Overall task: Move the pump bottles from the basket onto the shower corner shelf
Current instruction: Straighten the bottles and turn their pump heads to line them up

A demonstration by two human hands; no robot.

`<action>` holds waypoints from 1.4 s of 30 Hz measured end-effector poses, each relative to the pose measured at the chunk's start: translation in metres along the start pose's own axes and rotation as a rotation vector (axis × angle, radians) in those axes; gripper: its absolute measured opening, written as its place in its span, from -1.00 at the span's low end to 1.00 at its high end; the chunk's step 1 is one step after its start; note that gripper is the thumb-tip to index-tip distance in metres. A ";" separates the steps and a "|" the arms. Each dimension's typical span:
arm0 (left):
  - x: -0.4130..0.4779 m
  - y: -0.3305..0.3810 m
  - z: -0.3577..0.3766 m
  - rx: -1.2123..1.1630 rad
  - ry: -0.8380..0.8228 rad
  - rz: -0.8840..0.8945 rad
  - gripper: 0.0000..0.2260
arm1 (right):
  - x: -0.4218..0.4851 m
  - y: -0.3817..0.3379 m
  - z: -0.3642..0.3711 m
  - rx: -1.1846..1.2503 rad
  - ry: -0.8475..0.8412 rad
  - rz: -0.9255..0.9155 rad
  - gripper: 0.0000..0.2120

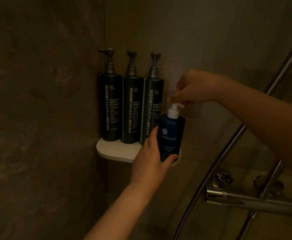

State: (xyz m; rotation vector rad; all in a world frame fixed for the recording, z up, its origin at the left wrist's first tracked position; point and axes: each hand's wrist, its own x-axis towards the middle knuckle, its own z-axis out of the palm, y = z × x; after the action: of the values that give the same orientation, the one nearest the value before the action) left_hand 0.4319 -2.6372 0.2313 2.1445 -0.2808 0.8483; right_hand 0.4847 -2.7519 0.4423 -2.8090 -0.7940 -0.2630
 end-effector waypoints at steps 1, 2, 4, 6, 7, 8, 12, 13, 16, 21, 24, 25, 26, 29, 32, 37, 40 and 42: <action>0.000 0.000 0.000 -0.003 0.002 0.000 -0.21 | -0.001 -0.001 0.000 0.015 0.004 0.008 -0.69; 0.000 0.000 0.000 -0.006 0.002 0.000 -0.21 | -0.002 -0.001 0.000 0.027 0.000 0.003 -0.68; 0.000 0.000 -0.001 -0.008 -0.001 -0.001 -0.21 | -0.005 0.001 -0.001 0.014 0.003 -0.041 -0.69; 0.000 0.000 -0.001 -0.012 -0.005 -0.007 -0.21 | -0.010 0.003 -0.003 -0.001 0.023 -0.141 -0.81; 0.001 0.000 -0.001 -0.013 -0.005 -0.008 -0.21 | -0.013 0.005 -0.004 0.013 0.022 -0.203 -0.90; 0.001 0.000 -0.001 -0.013 -0.005 -0.008 -0.21 | -0.017 0.007 -0.005 0.028 0.012 -0.267 -0.86; 0.000 -0.001 -0.001 -0.021 -0.009 -0.009 -0.22 | -0.023 0.016 -0.010 0.039 -0.042 -0.391 -0.69; 0.000 -0.001 -0.001 -0.022 -0.008 -0.008 -0.22 | -0.023 0.018 -0.010 0.046 -0.047 -0.387 -0.70; 0.000 -0.002 -0.001 -0.019 -0.006 -0.007 -0.21 | -0.022 0.023 -0.006 0.049 -0.033 -0.385 -0.72; 0.001 -0.001 -0.001 -0.015 -0.001 -0.001 -0.21 | -0.018 0.021 -0.002 0.020 0.026 -0.389 -0.78; 0.001 -0.001 -0.002 -0.023 0.002 -0.001 -0.21 | -0.018 0.020 -0.001 0.005 0.048 -0.393 -0.79; 0.001 -0.001 -0.002 -0.021 0.002 -0.002 -0.21 | -0.017 0.020 -0.001 0.009 0.053 -0.394 -0.79; 0.001 -0.002 -0.001 -0.019 0.003 -0.003 -0.21 | -0.017 0.021 0.000 0.015 0.055 -0.392 -0.79; 0.001 -0.002 -0.001 -0.021 0.005 -0.003 -0.21 | -0.021 0.023 0.002 0.054 0.056 -0.369 -0.77; 0.001 -0.002 -0.001 -0.023 0.008 -0.005 -0.21 | -0.031 0.027 0.017 0.203 0.153 -0.295 -0.69; -0.002 -0.002 0.003 0.005 0.045 -0.004 -0.21 | -0.059 0.029 0.091 0.618 0.469 -0.100 -0.65; -0.004 -0.003 0.005 0.000 0.051 0.000 -0.22 | -0.073 0.025 0.134 0.650 0.524 -0.071 -0.51; -0.005 -0.004 0.005 0.011 0.042 0.009 -0.22 | -0.075 0.022 0.152 0.666 0.542 -0.069 -0.43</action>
State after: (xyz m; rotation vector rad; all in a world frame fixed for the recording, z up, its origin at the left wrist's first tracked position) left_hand 0.4326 -2.6386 0.2235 2.1345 -0.2645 0.9010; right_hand 0.4503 -2.7693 0.2761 -1.9583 -0.6807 -0.6074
